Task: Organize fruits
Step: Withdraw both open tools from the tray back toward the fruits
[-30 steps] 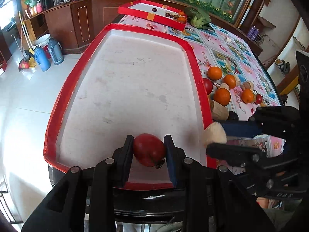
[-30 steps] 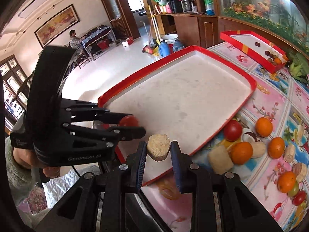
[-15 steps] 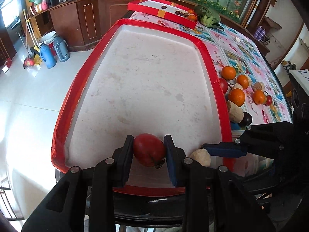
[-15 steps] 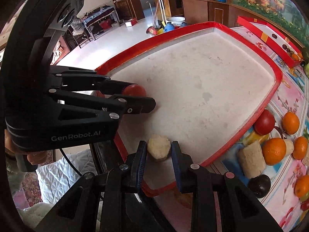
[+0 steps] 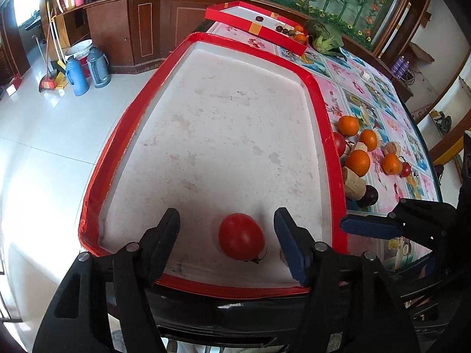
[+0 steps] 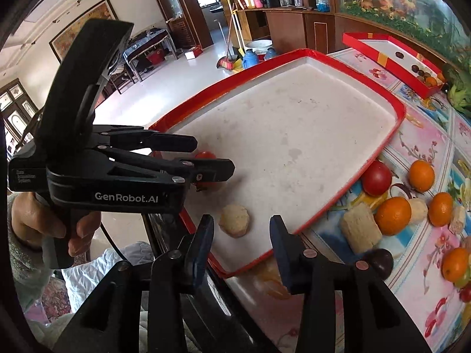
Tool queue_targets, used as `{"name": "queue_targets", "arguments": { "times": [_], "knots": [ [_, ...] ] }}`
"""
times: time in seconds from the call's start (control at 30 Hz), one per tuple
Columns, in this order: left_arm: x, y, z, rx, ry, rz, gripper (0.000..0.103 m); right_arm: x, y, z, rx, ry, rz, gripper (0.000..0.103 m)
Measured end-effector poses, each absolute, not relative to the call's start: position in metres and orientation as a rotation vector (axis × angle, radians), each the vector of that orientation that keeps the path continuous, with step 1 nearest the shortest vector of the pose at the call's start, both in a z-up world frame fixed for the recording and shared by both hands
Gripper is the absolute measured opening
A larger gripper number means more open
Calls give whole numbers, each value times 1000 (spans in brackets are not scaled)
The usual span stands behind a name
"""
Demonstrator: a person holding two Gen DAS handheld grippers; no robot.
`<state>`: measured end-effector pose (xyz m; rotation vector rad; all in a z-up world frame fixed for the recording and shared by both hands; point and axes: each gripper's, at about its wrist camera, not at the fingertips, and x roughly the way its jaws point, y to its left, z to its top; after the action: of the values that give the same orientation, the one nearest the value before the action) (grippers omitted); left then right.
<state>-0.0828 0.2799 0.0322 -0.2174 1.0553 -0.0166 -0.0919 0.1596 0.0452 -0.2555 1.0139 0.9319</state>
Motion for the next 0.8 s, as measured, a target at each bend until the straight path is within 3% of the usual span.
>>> {"name": "queue_targets", "arguments": {
  "times": [0.43,0.8],
  "knots": [
    [-80,227,48,-149,1039,-102,66,-88,52,59,-75,966,731,50],
    [-69,150,58,-118,1040,-309,66,-87,-39,49,52,983,518,51]
  ]
}}
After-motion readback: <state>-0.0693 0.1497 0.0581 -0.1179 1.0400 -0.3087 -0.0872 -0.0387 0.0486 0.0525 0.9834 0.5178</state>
